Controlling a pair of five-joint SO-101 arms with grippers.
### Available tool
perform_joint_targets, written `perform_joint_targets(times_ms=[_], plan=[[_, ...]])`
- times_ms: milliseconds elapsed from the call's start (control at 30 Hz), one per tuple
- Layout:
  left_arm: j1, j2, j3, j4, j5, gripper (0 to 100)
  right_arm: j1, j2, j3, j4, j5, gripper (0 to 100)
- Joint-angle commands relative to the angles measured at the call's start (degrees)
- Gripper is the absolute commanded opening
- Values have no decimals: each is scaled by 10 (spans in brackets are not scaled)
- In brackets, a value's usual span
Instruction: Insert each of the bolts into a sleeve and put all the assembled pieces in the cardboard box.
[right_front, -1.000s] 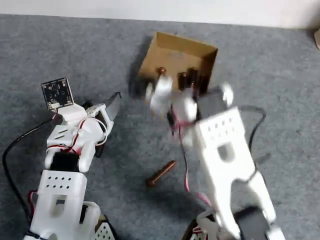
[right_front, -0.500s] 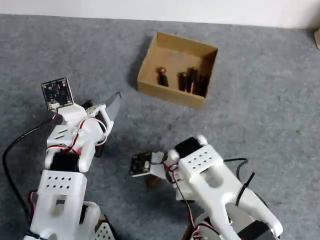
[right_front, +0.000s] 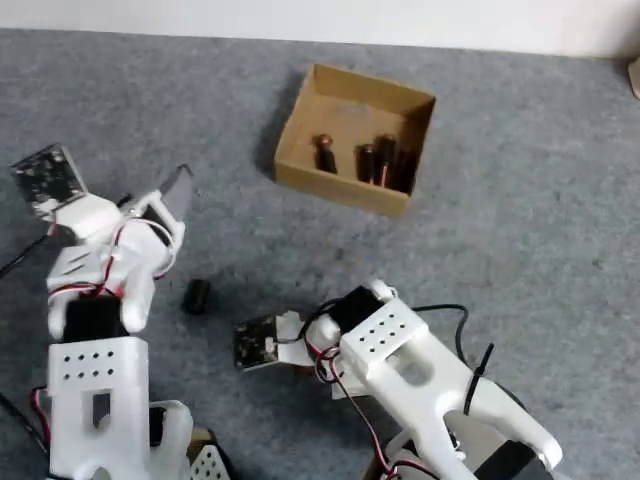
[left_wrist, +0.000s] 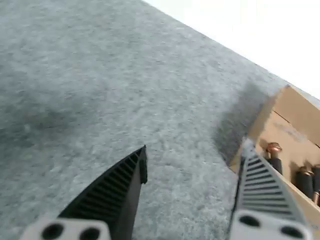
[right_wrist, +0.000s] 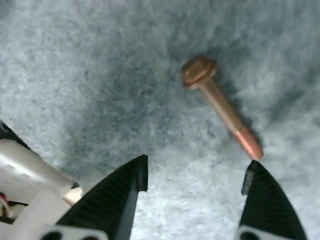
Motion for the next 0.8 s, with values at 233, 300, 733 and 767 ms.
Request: perform_joint_targets(times_ms=[233, 300, 733, 767], plan=[[-17, 0, -39, 9, 2, 292, -40, 139, -55, -50, 17, 273], [-17, 0, -38, 9, 2, 292, -41, 188, -80, -58, 17, 273], [-16, 0, -38, 8, 1, 292, -30, 290, -202, -31, 16, 273], [-16, 0, -38, 8, 1, 292, -31, 290, -202, -36, 15, 272]])
